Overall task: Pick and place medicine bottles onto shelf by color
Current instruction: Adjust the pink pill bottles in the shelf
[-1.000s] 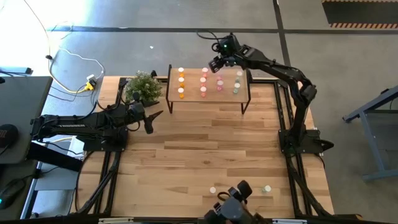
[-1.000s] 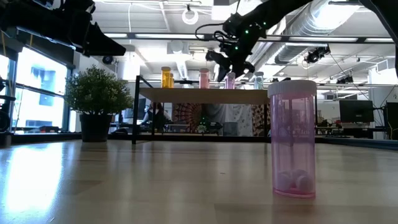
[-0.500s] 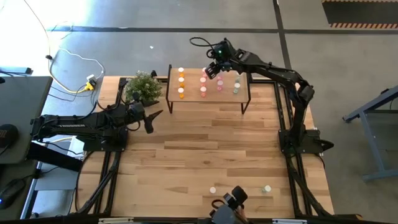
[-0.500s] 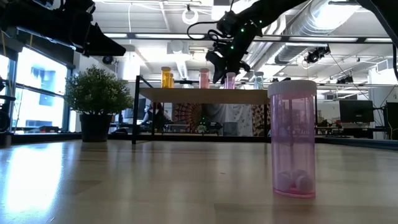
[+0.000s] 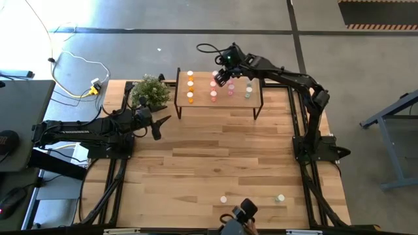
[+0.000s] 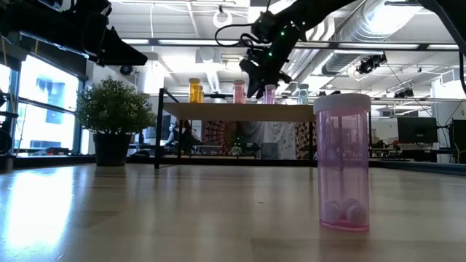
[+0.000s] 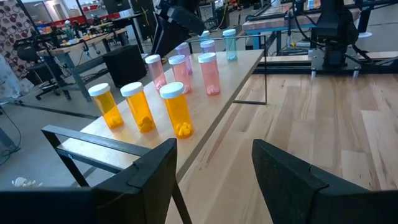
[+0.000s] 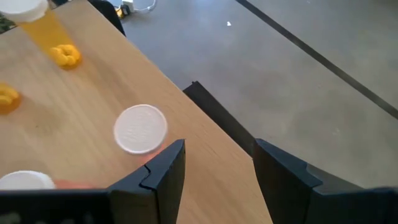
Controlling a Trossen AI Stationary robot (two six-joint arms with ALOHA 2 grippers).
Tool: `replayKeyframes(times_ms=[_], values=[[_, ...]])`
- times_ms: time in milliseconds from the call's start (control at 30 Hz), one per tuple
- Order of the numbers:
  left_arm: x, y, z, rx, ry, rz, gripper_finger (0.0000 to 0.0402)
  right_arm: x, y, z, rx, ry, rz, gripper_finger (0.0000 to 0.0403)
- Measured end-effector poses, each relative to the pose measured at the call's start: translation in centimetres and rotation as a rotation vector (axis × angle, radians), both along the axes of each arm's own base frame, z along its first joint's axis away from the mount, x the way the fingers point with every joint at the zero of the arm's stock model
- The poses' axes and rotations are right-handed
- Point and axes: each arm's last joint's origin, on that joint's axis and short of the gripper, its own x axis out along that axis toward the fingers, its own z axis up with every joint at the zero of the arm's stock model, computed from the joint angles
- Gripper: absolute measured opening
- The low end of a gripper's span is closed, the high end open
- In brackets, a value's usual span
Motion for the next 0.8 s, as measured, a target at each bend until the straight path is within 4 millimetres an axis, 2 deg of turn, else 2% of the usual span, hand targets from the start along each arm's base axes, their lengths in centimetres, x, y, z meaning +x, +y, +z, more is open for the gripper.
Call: replayKeyframes(times_ms=[800], values=[[0.0, 0.0, 0.01, 0.0, -0.001, 0.0, 0.02, 0.3, 0.43, 0.04, 0.017, -0.014, 0.04, 0.0178]])
